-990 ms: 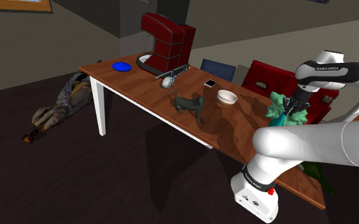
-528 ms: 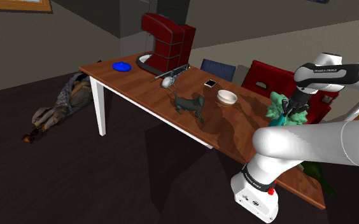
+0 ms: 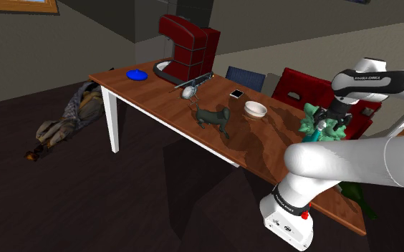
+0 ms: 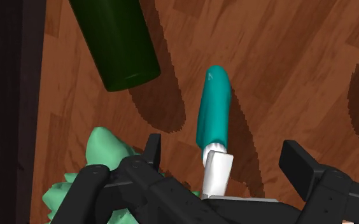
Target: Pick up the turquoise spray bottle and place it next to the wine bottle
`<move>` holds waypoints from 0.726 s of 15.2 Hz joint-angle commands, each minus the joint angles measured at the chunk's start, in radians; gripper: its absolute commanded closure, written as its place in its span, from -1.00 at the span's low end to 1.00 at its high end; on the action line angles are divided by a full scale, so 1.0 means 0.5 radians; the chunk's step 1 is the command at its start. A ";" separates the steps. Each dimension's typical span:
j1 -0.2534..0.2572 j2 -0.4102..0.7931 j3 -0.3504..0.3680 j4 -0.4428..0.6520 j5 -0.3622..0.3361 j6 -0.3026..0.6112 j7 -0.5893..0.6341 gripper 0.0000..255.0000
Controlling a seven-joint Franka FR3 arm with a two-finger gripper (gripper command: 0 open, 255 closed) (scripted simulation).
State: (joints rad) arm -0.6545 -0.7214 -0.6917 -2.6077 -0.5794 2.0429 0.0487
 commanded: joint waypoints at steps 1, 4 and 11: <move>-0.003 -0.054 0.061 0.059 0.037 -0.118 -0.006 -1.00; 0.001 -0.097 0.127 0.141 0.081 -0.248 -0.015 -1.00; 0.001 -0.097 0.126 0.140 0.081 -0.248 -0.015 -1.00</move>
